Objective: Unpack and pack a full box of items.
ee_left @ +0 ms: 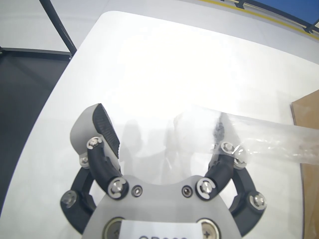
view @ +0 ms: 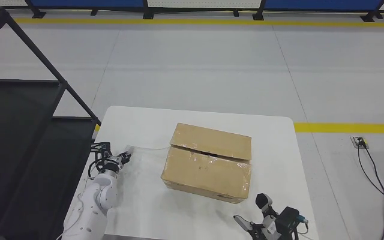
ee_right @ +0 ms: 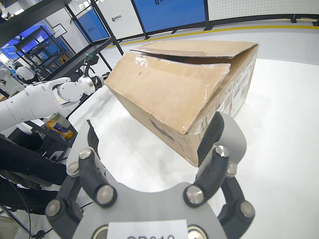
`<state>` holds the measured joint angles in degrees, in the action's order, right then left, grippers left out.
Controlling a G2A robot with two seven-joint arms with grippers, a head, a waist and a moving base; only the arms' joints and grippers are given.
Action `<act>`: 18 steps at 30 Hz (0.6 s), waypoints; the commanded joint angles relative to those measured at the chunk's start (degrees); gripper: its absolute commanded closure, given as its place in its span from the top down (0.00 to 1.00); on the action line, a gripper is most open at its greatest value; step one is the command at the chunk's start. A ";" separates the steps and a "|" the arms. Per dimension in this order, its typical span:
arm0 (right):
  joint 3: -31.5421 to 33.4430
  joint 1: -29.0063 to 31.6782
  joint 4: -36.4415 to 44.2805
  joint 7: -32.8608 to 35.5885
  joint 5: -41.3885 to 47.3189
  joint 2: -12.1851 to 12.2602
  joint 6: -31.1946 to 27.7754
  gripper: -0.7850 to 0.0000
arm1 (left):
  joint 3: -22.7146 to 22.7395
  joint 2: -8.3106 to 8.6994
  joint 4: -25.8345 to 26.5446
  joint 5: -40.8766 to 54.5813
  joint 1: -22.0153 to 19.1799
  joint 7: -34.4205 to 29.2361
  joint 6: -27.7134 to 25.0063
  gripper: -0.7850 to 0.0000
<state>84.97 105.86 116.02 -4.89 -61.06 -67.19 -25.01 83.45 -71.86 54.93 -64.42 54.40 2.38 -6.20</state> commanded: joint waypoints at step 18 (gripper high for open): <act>0.02 0.72 0.96 -0.14 -1.13 0.16 0.05 1.00 | 1.72 -0.56 -6.41 6.23 -3.40 -3.39 7.99 1.00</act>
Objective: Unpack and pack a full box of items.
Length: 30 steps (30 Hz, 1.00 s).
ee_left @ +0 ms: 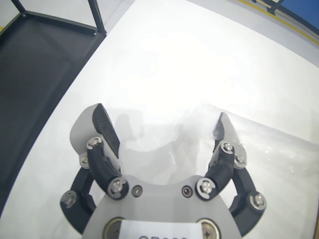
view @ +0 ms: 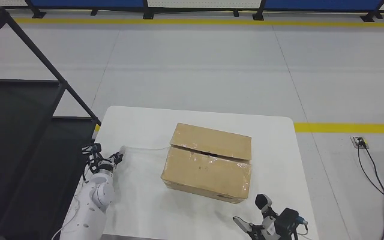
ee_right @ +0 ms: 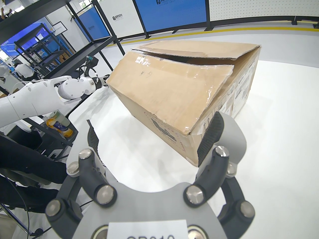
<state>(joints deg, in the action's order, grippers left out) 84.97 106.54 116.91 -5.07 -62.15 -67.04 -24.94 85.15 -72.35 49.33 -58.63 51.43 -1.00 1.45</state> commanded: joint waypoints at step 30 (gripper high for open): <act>0.79 0.14 1.32 -0.14 0.43 0.30 -0.87 1.00 | 8.51 0.98 16.14 7.74 9.83 9.58 1.24 1.00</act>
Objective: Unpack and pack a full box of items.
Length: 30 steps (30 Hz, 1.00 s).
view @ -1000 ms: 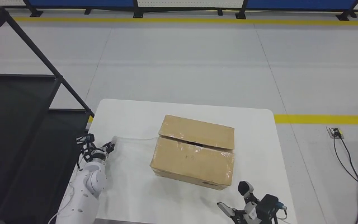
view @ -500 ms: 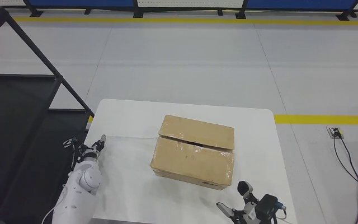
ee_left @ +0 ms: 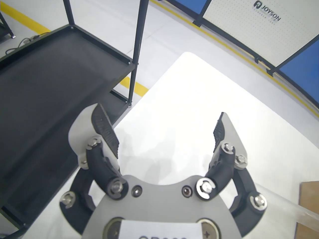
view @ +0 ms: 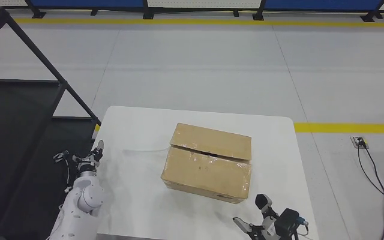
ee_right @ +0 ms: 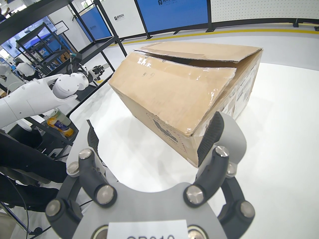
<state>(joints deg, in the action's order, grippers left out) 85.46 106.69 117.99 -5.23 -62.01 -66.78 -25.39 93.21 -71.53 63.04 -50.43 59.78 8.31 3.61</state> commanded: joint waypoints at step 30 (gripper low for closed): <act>6.97 -13.70 -6.41 22.37 29.20 1.59 -6.24 1.00 | 3.98 2.57 25.67 0.32 16.20 -10.00 -31.15 1.00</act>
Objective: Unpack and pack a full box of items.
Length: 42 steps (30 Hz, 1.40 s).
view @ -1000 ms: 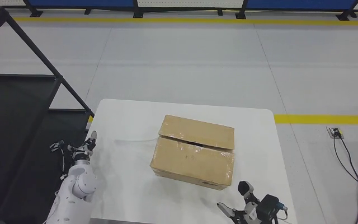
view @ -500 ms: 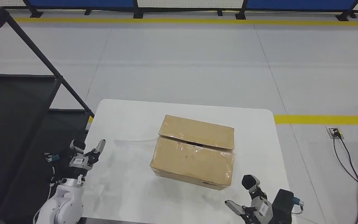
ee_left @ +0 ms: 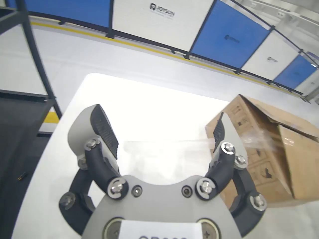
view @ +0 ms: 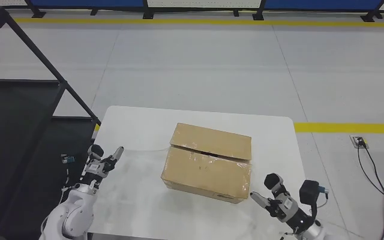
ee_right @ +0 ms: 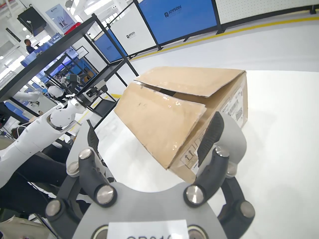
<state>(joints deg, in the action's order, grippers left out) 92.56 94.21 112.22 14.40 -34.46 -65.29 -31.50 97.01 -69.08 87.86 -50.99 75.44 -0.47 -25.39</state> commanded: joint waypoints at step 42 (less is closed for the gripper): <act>-3.13 -10.24 -5.79 43.39 43.85 4.86 -15.00 1.00 | -1.37 3.36 5.89 13.75 0.71 -20.03 -17.76 1.00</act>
<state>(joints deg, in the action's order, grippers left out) 89.61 83.44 105.95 57.98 9.77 -60.67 -46.44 95.75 -65.81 93.72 -36.81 76.20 -20.26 -42.32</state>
